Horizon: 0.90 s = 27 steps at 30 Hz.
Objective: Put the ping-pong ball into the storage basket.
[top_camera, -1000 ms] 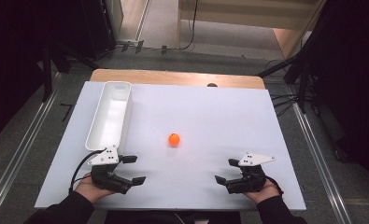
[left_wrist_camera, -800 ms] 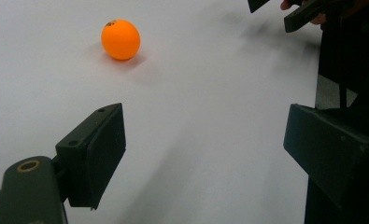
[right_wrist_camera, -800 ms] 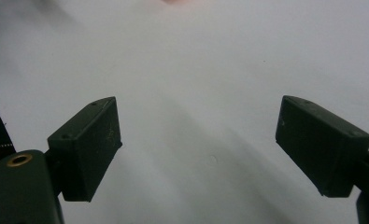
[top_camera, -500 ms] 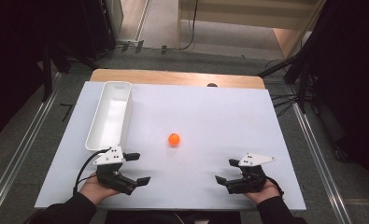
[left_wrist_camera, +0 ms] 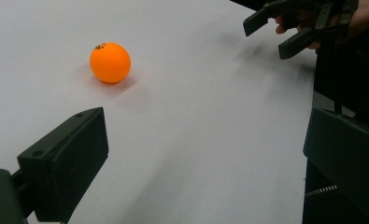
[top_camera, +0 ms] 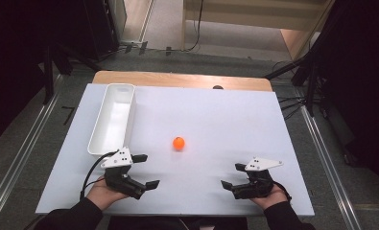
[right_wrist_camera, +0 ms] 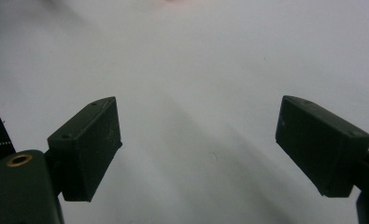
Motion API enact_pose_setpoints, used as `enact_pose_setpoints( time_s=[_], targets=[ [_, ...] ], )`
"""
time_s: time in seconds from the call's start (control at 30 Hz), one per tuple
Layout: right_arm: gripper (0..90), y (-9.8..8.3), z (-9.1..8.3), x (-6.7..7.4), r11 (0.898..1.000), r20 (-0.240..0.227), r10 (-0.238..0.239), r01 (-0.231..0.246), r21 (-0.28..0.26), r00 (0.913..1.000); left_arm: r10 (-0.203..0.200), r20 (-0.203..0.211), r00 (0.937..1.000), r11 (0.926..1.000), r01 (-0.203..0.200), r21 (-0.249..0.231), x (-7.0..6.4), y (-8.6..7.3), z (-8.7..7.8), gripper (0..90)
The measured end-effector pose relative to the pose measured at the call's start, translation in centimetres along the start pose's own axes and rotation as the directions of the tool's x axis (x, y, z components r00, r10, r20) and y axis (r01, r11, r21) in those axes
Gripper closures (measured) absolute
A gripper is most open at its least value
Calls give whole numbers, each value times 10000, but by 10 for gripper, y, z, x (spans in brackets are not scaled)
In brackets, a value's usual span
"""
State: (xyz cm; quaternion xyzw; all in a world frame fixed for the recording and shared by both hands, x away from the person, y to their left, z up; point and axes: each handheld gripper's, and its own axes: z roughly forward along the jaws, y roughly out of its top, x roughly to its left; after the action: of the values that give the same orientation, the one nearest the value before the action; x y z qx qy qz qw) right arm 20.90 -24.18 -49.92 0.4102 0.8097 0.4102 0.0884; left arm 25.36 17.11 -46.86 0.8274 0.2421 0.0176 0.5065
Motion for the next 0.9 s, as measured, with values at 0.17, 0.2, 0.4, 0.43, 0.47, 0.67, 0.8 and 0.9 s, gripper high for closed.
enact_pose_setpoints(
  time_s=[0.17, 0.2, 0.4, 0.43, 0.47, 0.67, 0.8, 0.9],
  targets=[
    [127, 0, 0, 0, 10000, -3, 32, -32, 7, 10000, 69, -325, 9994, 10000, -69, -13, 0, 1, 1, 7],
    [127, 0, 0, -1, 10000, 13, -24, 24, -21, 10000, 63, -372, 9993, 10000, -63, 11, 0, 2, 2, 7],
    [127, 0, 0, -1, 10000, 9, 33, -33, 19, 10000, 65, -372, 9993, 9999, -70, -149, -2, 4, 5, 7],
    [127, 0, 0, -1, 10000, 14, 31, -31, 17, 10000, 65, -372, 9993, 9999, -70, -149, -2, 4, 5, 8],
    [127, 0, 0, -1, 10000, 11, 34, -34, 17, 10000, 55, -355, 9994, 9998, -61, -172, -2, 5, 6, 8],
    [127, 0, 0, -1, 10000, 49, 48, -48, 33, 10000, 213, -353, 9992, 9997, -217, -99, -2, 7, 9, 81],
    [127, 0, 0, -1, 10000, 70, 30, -30, 46, 10000, 251, -478, 9985, 9996, -255, -93, -2, 9, 12, 81],
    [127, 0, 0, -1, 10000, 61, 34, -34, 36, 10000, 259, -603, 9978, 9996, -267, -126, -1, 11, 13, 81]
  ],
)
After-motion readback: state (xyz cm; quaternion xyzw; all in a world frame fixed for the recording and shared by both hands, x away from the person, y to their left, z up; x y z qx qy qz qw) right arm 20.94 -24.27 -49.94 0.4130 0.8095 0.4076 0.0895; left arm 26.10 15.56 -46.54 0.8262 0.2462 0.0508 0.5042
